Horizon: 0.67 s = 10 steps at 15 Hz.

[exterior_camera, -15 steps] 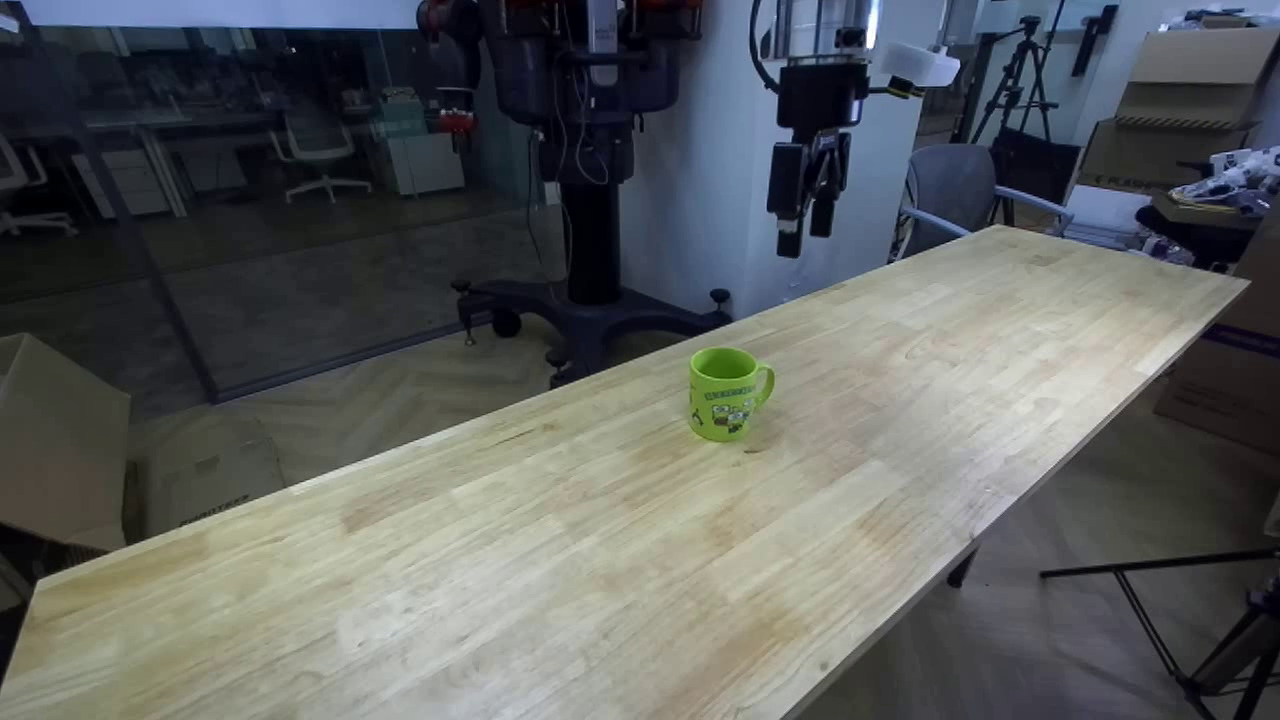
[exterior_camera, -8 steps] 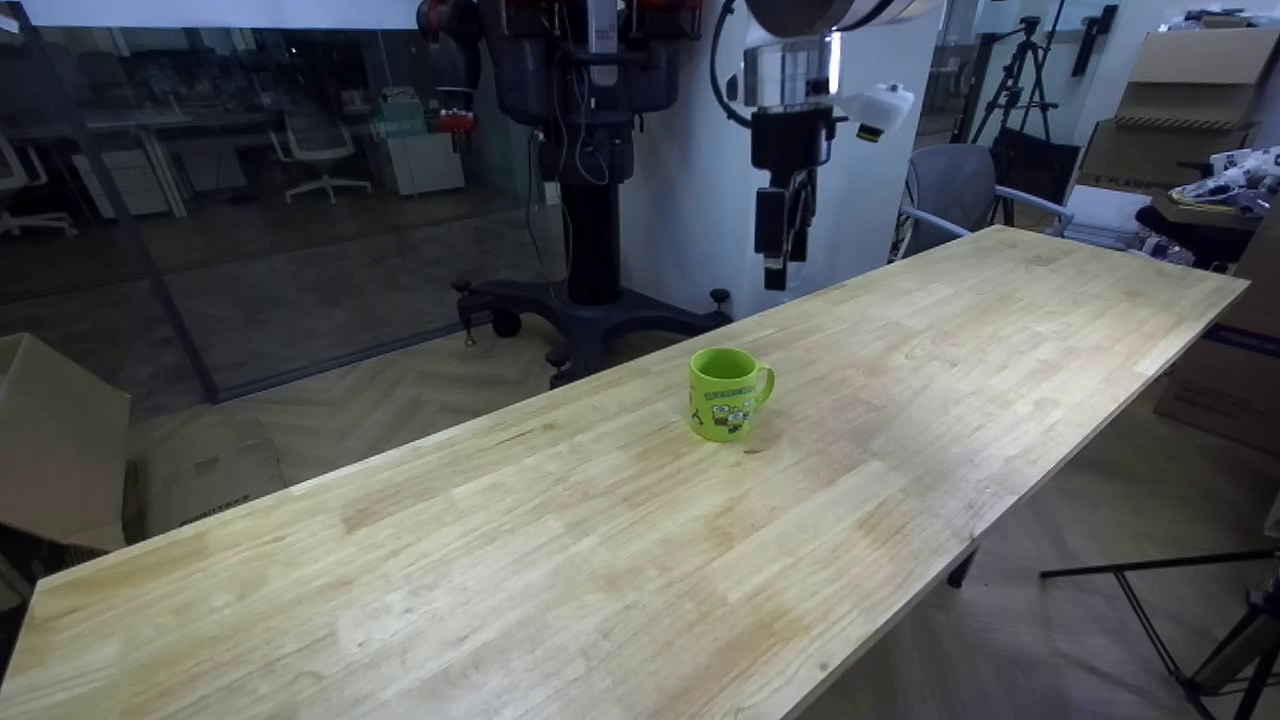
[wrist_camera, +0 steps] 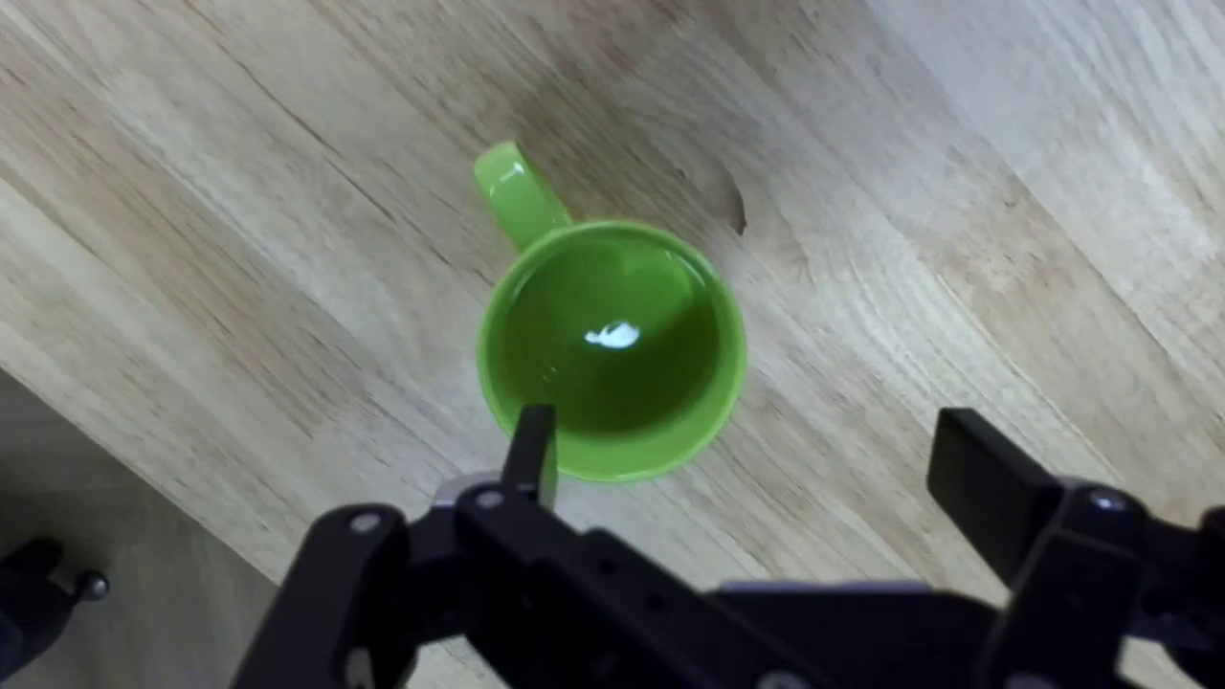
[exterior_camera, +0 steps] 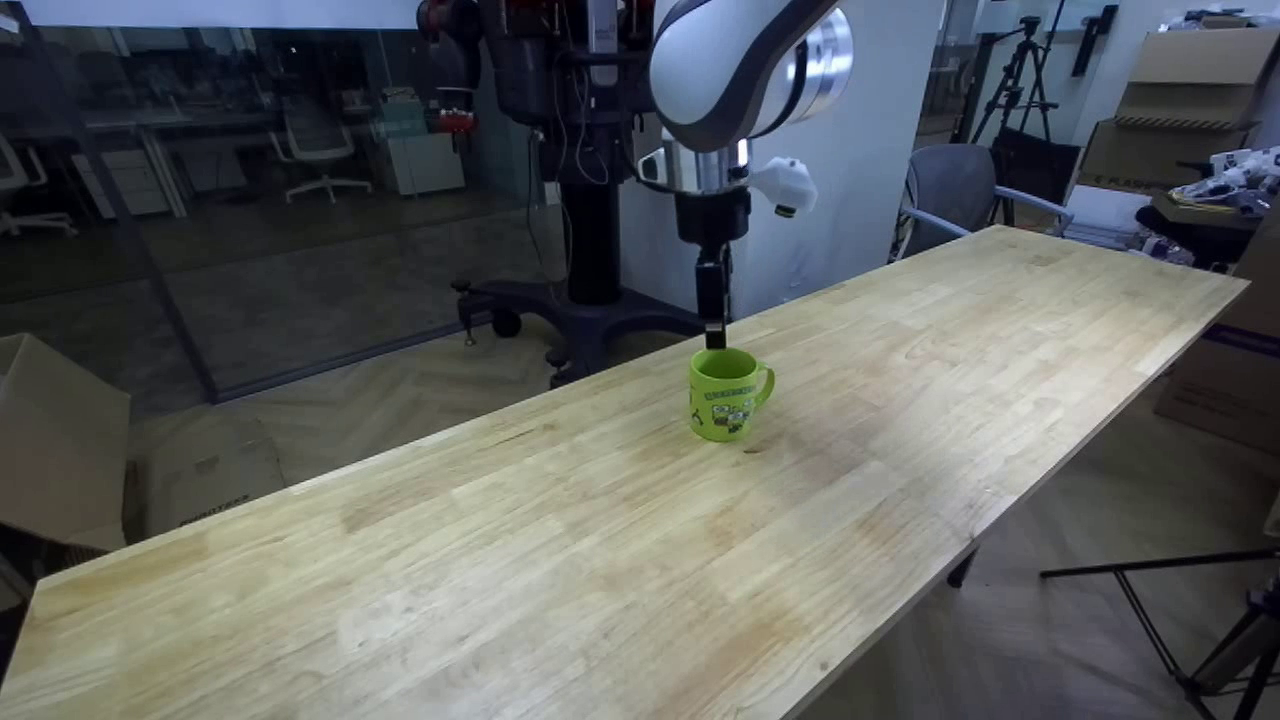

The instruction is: Move the mug forward

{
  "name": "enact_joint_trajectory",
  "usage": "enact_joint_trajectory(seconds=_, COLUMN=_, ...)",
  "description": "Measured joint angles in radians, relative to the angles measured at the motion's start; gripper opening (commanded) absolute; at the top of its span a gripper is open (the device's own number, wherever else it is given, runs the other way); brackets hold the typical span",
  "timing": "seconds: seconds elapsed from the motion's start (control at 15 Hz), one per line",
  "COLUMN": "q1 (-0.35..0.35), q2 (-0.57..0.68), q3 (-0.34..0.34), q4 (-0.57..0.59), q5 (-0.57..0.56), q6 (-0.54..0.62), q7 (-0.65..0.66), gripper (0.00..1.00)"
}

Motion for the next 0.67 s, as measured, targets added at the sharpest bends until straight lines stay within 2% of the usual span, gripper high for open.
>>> enact_joint_trajectory(seconds=0.27, q1=-0.001, q2=0.061, q3=0.021, q4=0.055, q5=0.027, q6=-0.005, q7=-0.005, gripper=1.0)
enact_joint_trajectory(seconds=0.67, q1=-0.008, q2=0.062, q3=0.02, q4=0.032, q5=0.033, q6=0.043, q7=-0.004, gripper=1.0)
